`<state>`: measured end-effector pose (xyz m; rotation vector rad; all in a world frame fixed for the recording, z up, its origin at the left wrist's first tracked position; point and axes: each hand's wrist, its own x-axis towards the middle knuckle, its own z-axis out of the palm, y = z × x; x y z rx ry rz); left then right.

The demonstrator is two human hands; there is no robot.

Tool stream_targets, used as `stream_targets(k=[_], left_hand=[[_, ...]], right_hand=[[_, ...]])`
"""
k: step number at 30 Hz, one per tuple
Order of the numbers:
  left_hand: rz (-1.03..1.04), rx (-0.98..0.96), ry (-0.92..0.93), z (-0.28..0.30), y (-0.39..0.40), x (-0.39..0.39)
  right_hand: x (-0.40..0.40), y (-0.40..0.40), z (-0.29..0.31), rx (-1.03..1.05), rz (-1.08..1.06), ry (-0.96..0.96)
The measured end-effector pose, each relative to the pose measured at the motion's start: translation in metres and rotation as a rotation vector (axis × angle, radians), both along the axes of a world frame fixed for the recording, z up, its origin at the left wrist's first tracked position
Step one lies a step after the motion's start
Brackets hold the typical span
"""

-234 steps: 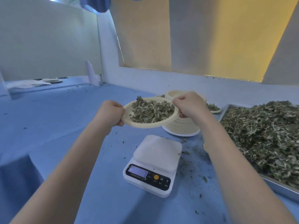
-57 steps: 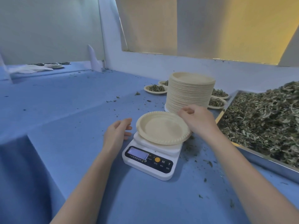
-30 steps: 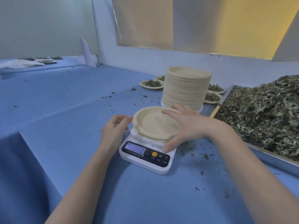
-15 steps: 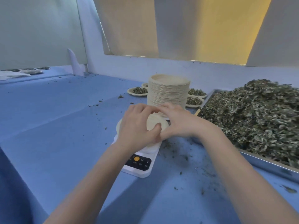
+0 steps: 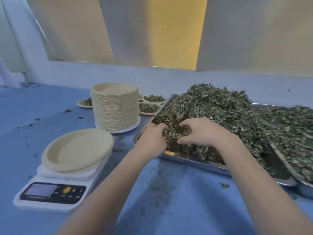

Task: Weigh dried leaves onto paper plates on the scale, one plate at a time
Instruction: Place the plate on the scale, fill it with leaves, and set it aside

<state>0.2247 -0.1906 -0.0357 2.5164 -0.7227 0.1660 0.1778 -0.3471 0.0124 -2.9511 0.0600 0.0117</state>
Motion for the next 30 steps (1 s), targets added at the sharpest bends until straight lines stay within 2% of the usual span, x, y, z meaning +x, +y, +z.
stream_targets(k=[4,8,11,14,16,19,21,23,27,28,30], left_hand=[[0.032,0.195,0.146,-0.005,-0.018,0.024],[0.043,0.180,0.205,-0.008,-0.025,0.036],[0.054,0.063,0.205,-0.012,-0.027,0.038],[0.141,-0.062,0.115,-0.014,-0.023,0.040],[0.200,-0.119,0.124,-0.013,-0.022,0.041],[0.187,-0.157,0.226,-0.009,-0.019,0.041],[0.177,-0.142,0.270,-0.007,-0.014,0.042],[0.163,-0.138,0.298,-0.006,-0.008,0.045],[0.153,-0.202,0.375,-0.001,0.001,0.050],[0.143,-0.203,0.390,0.000,0.003,0.050],[0.120,-0.194,0.418,0.001,0.005,0.050]], right_hand=[[0.004,-0.023,-0.013,-0.065,-0.039,0.044],[0.013,-0.023,-0.021,-0.073,-0.059,0.009],[0.023,-0.016,-0.018,0.019,-0.015,-0.202],[0.048,-0.007,-0.009,0.050,0.036,-0.445],[0.068,0.000,-0.006,-0.087,0.049,-0.433],[0.090,0.011,-0.005,-0.387,-0.031,-0.275],[0.094,0.018,-0.009,-0.508,-0.073,-0.183],[0.093,0.021,-0.019,-0.450,-0.021,-0.155],[0.069,0.015,-0.007,0.078,0.169,-0.043],[0.065,0.013,0.000,0.143,0.185,-0.073],[0.065,0.008,0.005,0.041,0.158,-0.175]])
